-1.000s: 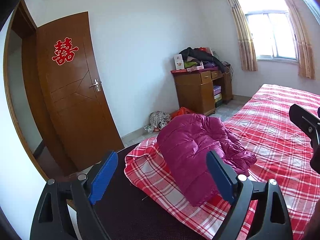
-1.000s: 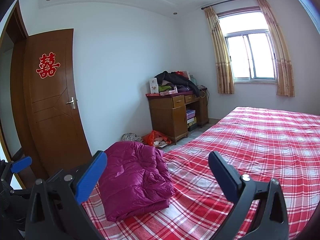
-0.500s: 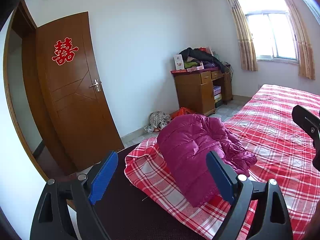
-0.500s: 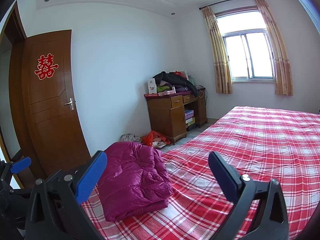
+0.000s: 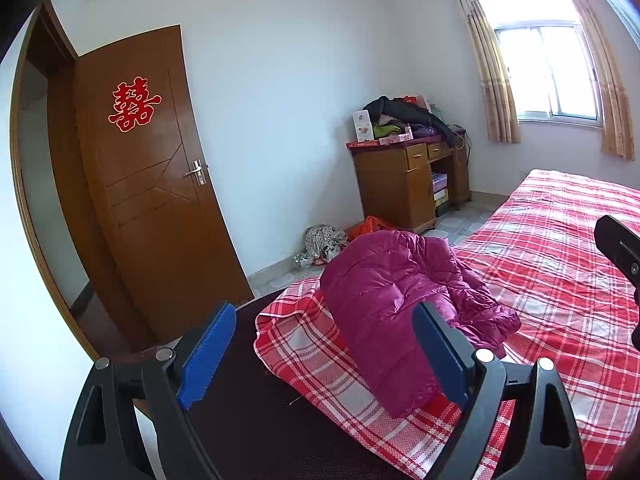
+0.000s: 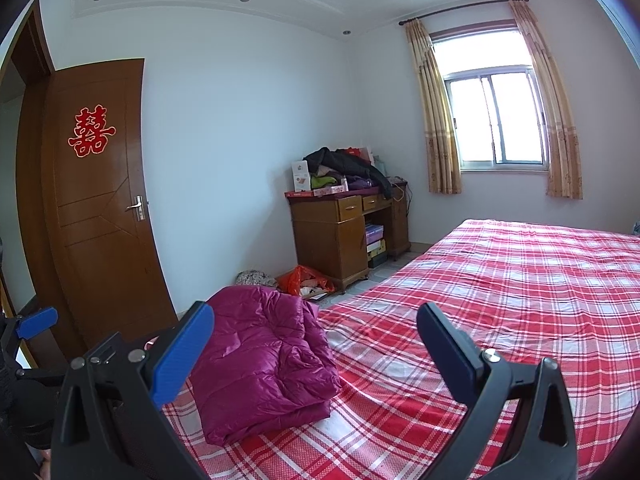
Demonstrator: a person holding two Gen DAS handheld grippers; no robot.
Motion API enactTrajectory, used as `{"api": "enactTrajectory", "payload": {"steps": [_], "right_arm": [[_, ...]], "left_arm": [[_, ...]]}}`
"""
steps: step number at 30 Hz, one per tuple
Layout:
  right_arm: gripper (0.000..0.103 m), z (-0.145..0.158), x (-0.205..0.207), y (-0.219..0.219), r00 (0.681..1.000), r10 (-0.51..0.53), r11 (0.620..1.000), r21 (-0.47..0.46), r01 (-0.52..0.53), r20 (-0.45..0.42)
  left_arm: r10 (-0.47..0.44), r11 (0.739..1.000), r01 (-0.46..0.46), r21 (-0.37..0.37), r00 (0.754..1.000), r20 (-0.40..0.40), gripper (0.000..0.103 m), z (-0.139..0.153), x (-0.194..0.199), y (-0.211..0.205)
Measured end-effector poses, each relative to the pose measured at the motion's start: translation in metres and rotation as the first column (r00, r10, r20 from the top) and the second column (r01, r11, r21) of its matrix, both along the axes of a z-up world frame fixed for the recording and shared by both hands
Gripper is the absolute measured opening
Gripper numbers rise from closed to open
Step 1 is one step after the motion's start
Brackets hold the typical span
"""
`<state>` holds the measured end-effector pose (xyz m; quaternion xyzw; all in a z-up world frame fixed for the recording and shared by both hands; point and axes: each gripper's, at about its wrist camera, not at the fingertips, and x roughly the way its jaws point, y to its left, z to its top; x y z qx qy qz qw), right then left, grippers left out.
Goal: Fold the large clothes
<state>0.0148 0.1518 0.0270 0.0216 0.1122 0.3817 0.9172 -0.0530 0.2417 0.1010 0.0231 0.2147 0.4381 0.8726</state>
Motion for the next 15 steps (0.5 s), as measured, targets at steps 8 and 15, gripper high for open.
{"api": "enactTrajectory", "payload": {"steps": [8,15], "right_arm": [[0.103,-0.0012,0.0012,0.0010,1.000,0.000,1.000,-0.003,0.000,-0.005],[0.103,-0.0012,0.0014,0.0017,1.000,0.002,1.000,-0.006,-0.002,-0.005]], "left_arm": [[-0.004,1.000,0.004,0.005,1.000,0.005,0.091,-0.0007,0.0003,-0.0016],[-0.037,0.999,0.038,-0.035,0.999,0.022,0.091,-0.0008,-0.0004,0.0014]]}}
